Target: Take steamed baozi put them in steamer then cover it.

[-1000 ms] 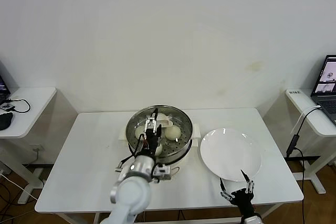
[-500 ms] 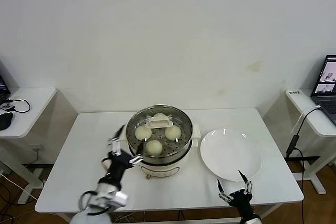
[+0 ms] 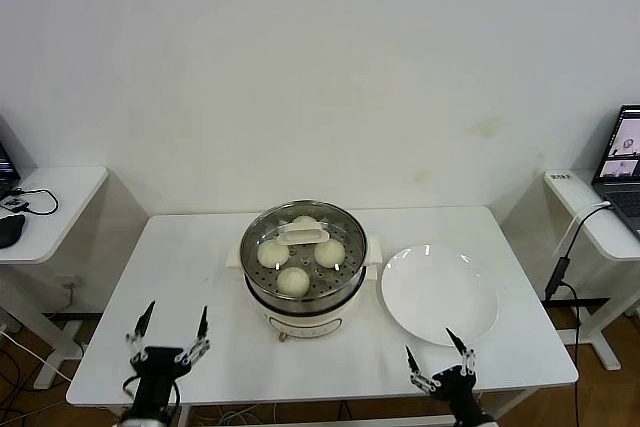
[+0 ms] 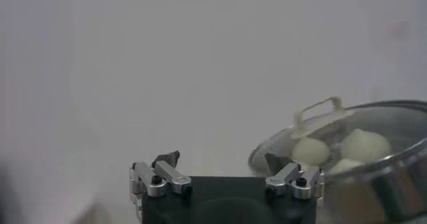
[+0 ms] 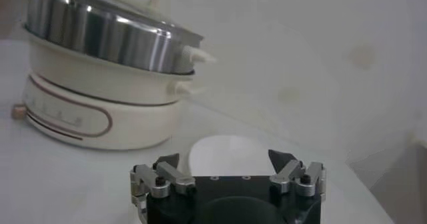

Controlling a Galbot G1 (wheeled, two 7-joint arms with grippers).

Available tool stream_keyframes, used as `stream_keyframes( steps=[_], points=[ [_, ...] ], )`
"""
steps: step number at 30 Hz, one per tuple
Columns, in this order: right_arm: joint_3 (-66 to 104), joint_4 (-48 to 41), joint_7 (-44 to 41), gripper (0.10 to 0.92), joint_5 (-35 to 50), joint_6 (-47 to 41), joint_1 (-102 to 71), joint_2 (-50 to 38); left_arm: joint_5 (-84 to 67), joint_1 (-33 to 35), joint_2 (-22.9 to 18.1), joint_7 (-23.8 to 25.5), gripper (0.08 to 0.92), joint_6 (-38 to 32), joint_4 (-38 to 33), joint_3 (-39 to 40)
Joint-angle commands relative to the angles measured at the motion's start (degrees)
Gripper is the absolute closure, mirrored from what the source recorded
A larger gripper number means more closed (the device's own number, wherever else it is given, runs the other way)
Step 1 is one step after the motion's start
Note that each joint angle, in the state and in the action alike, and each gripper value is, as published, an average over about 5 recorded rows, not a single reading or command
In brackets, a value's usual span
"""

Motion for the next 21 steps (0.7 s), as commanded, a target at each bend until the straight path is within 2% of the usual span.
stream_keyframes(
  steps=[1, 21],
  points=[
    [-1.61, 1.98, 0.16, 0.203, 4.52, -1.85, -1.71, -2.93, -8.19, 8.27, -1.28, -2.38, 0.177, -7.41, 0.82, -4.52],
    [-2.66, 5.28, -0.51, 0.202, 5.38, -9.77, -0.19, 0.34, -6.64, 8.88, -1.96, -1.55, 0.177, -6.20, 2.61, -3.76]
  ],
)
